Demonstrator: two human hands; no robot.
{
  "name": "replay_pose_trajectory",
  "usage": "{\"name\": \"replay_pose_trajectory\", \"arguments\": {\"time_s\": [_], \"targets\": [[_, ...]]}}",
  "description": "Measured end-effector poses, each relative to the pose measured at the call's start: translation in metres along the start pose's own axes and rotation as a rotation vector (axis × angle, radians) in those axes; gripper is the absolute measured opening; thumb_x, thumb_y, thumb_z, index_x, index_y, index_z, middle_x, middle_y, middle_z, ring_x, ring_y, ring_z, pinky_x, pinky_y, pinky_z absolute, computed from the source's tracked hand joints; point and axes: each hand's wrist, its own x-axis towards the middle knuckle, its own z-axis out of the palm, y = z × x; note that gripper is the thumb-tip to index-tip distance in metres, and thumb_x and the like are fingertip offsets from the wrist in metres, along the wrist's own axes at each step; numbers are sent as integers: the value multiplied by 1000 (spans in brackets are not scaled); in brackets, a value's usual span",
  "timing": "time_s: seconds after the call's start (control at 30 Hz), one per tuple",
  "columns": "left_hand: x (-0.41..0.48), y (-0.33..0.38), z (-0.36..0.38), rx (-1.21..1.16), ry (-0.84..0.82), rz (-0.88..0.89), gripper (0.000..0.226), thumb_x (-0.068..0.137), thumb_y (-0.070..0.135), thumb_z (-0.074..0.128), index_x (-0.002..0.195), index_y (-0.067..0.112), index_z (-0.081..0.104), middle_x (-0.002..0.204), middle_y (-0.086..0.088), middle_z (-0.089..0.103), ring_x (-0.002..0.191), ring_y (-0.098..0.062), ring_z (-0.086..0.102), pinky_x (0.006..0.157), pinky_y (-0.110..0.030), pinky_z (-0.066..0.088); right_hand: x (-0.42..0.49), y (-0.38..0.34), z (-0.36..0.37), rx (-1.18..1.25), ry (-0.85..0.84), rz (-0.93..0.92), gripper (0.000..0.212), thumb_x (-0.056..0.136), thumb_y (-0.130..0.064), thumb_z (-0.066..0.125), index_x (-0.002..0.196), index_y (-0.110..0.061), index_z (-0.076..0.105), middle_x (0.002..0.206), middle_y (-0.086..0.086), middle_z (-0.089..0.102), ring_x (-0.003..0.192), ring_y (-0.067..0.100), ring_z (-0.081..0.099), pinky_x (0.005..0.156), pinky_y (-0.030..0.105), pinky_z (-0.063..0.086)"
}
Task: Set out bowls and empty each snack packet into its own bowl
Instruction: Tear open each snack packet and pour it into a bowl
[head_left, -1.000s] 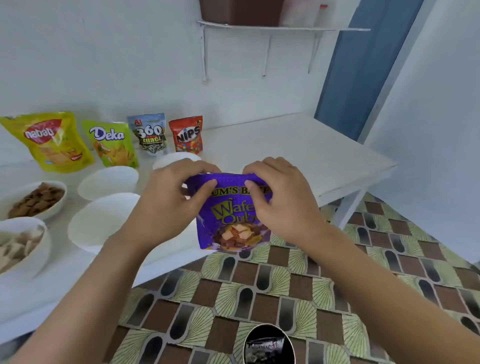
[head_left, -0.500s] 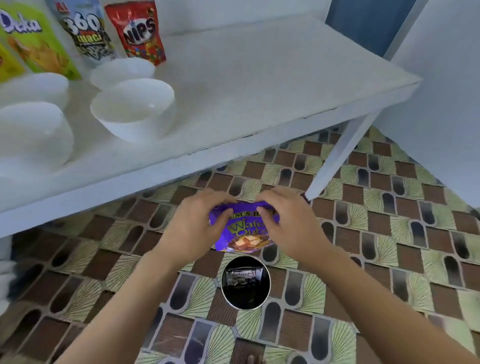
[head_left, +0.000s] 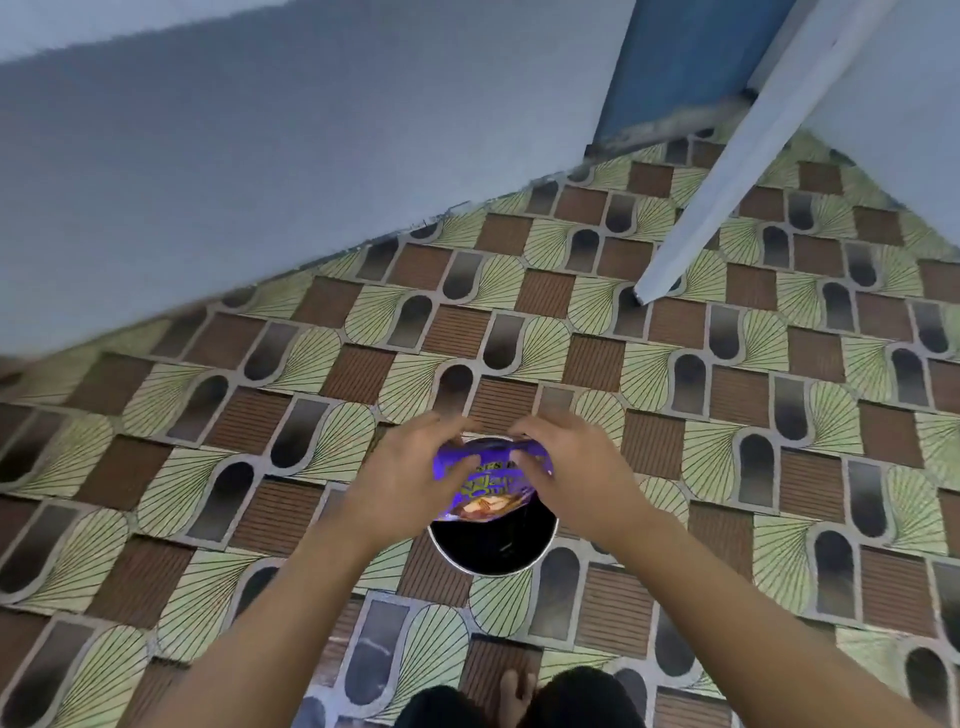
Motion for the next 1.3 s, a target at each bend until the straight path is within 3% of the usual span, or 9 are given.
{"name": "replay_pose_trajectory", "arguments": {"time_s": [0.07,0.2,0.3,0.4,0.57,0.73,1.0,1.3], "targets": [[2,-3,2,-2,-78,-49,40,89,38,71,128,31,64,104,13,63,97,-3,62,91,-34,54,1,3,2,-3,-15,14,18,92,-27,64,110,-23,65,102,-5,65,90,21,61,78,43,52],[10,20,-33,33,-69,-25,21,91,42,65,112,37,66,98,16,63,91,-2,63,85,-39,56,13,-20,-39,-27,12,-1,20,94,-30,62,112,-22,66,98,-6,64,81,18,62,75,40,53],[12,62,-87,113,34,30,12,94,38,65,105,34,68,92,16,65,84,0,64,77,-38,58,21,-53,-94,-32,43,-25,23,97,-34,57,116,-23,65,100,-6,64,76,12,60,77,34,50],[3,118,-157,203,132,68,10,95,43,62,100,35,65,85,16,64,80,0,63,73,-37,57,26,-95,-160,2,98,-69,18,97,-32,56,110,-23,65,95,-6,64,80,15,62,75,36,52],[-36,208,-281,281,292,60,14,96,44,58,102,35,66,88,16,66,81,-2,64,74,-36,57,37,-175,-274,-14,184,-155,16,97,-32,55,107,-24,65,90,-8,64,74,12,61,72,37,54],[-83,251,-393,337,510,45,6,94,41,62,96,36,64,77,14,62,74,-5,61,70,-38,56,56,-269,-358,-33,230,-297,18,99,-35,53,110,-26,64,89,-10,62,76,10,61,71,31,52],[-139,208,-512,370,772,-27,3,92,39,63,91,36,62,72,12,60,72,-6,61,66,-39,56,120,-404,-363,0,285,-528,10,95,-32,58,92,-25,65,83,-12,61,73,11,60,65,31,49],[-155,100,-638,407,827,-155,15,96,42,57,85,32,59,68,11,62,66,-8,57,62,-33,50,227,-548,-305,66,305,-573,13,94,-36,59,88,-26,65,78,-11,61,69,8,58,63,31,49]]}}
